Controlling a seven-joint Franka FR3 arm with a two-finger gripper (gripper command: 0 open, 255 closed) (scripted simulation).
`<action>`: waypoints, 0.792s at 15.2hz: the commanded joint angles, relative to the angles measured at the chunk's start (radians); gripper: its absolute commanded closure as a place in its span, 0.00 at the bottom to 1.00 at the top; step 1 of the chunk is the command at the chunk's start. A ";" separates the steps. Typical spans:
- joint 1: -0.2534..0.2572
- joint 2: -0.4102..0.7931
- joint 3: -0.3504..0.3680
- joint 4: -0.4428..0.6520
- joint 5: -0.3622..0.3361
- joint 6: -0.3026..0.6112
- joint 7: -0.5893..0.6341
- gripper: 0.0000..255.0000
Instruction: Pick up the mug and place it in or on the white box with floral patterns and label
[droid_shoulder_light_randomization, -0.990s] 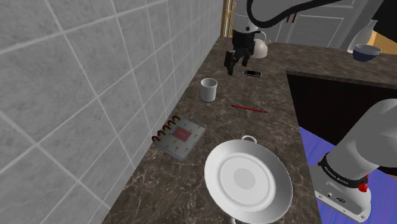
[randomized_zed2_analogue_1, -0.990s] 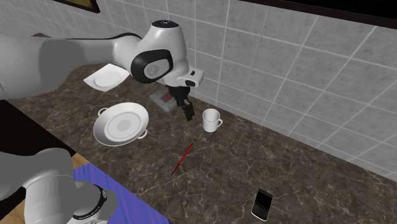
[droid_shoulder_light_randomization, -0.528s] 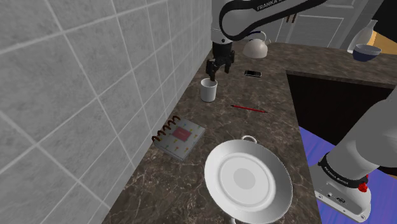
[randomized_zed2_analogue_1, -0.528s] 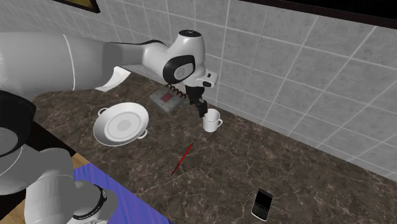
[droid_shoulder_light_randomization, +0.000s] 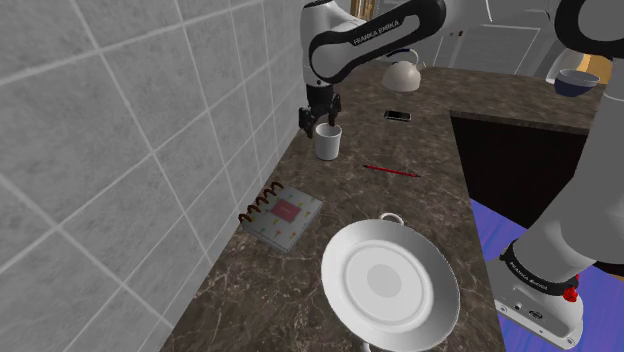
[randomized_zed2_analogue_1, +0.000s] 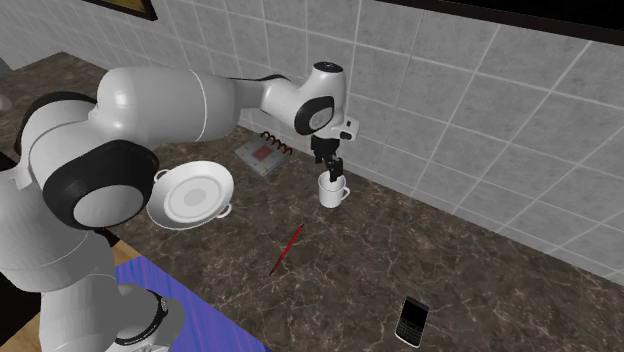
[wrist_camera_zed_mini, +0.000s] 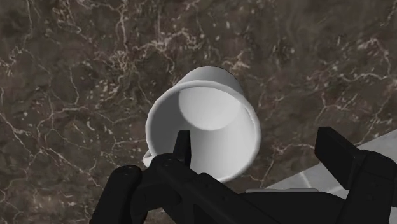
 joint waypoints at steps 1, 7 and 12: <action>0.004 0.027 -0.001 0.007 -0.005 0.018 0.007 0.00; 0.004 0.055 -0.005 -0.030 -0.015 0.083 0.013 0.00; 0.004 0.055 -0.005 -0.030 -0.015 0.083 0.013 0.00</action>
